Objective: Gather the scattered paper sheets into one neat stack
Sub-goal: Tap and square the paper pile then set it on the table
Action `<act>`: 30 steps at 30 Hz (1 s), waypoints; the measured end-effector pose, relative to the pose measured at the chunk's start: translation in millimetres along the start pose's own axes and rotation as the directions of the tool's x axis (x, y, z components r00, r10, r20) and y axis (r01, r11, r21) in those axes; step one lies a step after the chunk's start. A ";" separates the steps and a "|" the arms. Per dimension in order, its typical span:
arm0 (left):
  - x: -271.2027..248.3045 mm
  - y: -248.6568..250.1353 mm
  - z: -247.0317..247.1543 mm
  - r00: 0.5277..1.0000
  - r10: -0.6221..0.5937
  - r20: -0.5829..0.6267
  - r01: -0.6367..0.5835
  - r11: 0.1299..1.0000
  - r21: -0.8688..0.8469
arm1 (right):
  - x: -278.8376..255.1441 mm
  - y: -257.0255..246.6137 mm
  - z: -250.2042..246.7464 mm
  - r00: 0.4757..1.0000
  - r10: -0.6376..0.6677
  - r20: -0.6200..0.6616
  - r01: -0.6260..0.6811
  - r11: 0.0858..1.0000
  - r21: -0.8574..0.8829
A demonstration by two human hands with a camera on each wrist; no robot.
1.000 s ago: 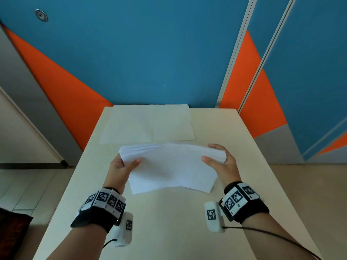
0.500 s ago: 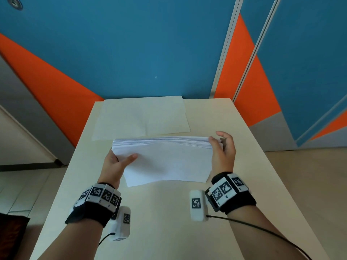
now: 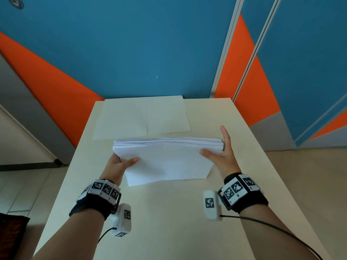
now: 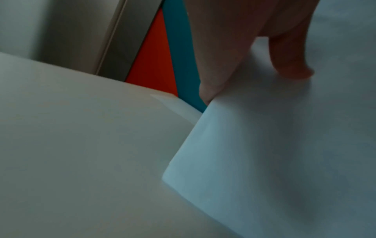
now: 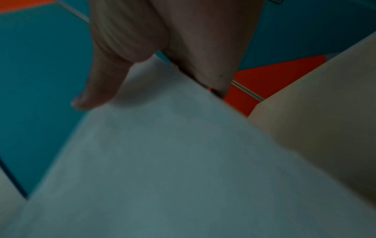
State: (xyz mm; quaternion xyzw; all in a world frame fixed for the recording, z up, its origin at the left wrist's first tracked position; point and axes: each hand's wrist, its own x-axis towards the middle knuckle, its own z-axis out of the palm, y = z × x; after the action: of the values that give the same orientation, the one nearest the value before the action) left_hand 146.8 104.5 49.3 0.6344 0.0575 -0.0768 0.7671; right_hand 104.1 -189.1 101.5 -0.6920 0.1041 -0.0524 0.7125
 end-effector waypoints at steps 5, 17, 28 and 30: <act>5.1 1.9 -0.2 0.994 -0.106 0.026 0.104 0.992 0.066 | -2.6 8.0 -5.9 0.982 0.167 0.087 -0.143 0.961 -0.236; -0.8 10.2 6.9 0.994 -0.046 -0.096 0.064 0.979 0.193 | 5.6 20.1 -4.1 0.986 0.162 0.035 -0.152 0.969 -0.192; -16.3 -8.4 16.9 0.947 -0.214 -0.238 0.131 0.937 -0.323 | -8.5 7.1 7.9 0.980 0.146 0.136 -0.195 0.844 0.500; -22.7 -19.4 32.5 0.959 -0.243 -0.146 0.168 0.902 -0.398 | -14.7 -6.1 22.7 0.972 0.175 0.155 -0.231 0.819 0.526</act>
State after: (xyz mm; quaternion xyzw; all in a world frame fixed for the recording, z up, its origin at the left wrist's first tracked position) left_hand 120.5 70.0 40.9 0.4675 0.2118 -0.0832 0.8542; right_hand 95.2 -164.0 109.1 -0.4498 0.1228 0.0311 0.8841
